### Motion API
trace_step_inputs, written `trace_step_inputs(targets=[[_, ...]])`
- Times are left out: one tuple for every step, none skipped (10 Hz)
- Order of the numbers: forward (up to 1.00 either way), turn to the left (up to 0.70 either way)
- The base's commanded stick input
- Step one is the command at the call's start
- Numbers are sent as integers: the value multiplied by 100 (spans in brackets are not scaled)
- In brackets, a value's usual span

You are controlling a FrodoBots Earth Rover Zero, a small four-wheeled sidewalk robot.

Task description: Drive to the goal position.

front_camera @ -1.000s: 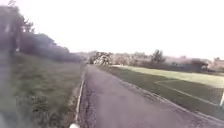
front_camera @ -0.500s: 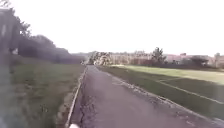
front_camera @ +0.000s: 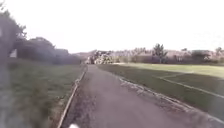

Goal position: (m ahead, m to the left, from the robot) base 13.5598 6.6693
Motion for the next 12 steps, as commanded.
trace_step_inputs(targets=[[70,0],[70,0],[70,0],[70,0],[70,0],[70,0],[70,0],[70,0],[70,0],[70,0],[70,0],[70,15]])
